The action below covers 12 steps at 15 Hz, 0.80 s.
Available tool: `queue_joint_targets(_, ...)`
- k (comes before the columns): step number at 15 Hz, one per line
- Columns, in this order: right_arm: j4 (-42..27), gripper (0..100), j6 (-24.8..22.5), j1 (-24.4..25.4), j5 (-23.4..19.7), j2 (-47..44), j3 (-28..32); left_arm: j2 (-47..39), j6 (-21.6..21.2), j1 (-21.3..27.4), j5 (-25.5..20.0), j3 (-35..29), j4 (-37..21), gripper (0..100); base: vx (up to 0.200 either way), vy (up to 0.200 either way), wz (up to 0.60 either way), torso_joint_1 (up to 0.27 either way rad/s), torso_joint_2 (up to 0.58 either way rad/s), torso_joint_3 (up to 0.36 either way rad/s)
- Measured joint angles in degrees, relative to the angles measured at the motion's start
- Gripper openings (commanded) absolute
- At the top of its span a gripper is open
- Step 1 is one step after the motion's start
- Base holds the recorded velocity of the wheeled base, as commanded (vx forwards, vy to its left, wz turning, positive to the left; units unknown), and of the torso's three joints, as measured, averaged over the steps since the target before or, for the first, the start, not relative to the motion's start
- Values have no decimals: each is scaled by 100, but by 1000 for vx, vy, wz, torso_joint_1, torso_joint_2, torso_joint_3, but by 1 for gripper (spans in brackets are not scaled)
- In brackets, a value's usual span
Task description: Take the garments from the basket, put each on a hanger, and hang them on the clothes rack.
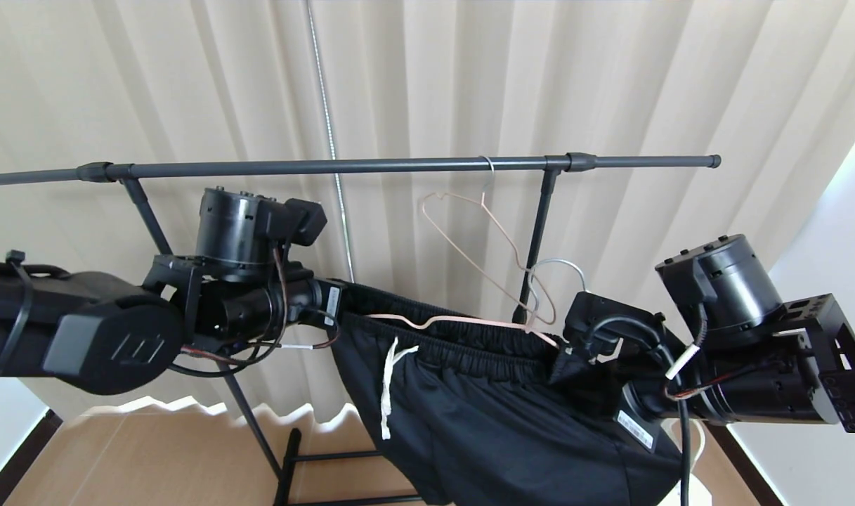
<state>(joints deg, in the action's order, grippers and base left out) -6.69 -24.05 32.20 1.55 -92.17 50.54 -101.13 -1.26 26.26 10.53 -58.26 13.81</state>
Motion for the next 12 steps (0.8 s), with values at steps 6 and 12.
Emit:
queue_joint_targets(6,-4,0,-82,-185,101,-228,221,26,-361,621,855,-1710,-2127,0,0,0,0,0,0,0)
queue_joint_targets(12,254,0,-63,-233,340,-549,380,-262,-530,1034,1730,-1853,-2248,0,0,0,0,0,0,0)
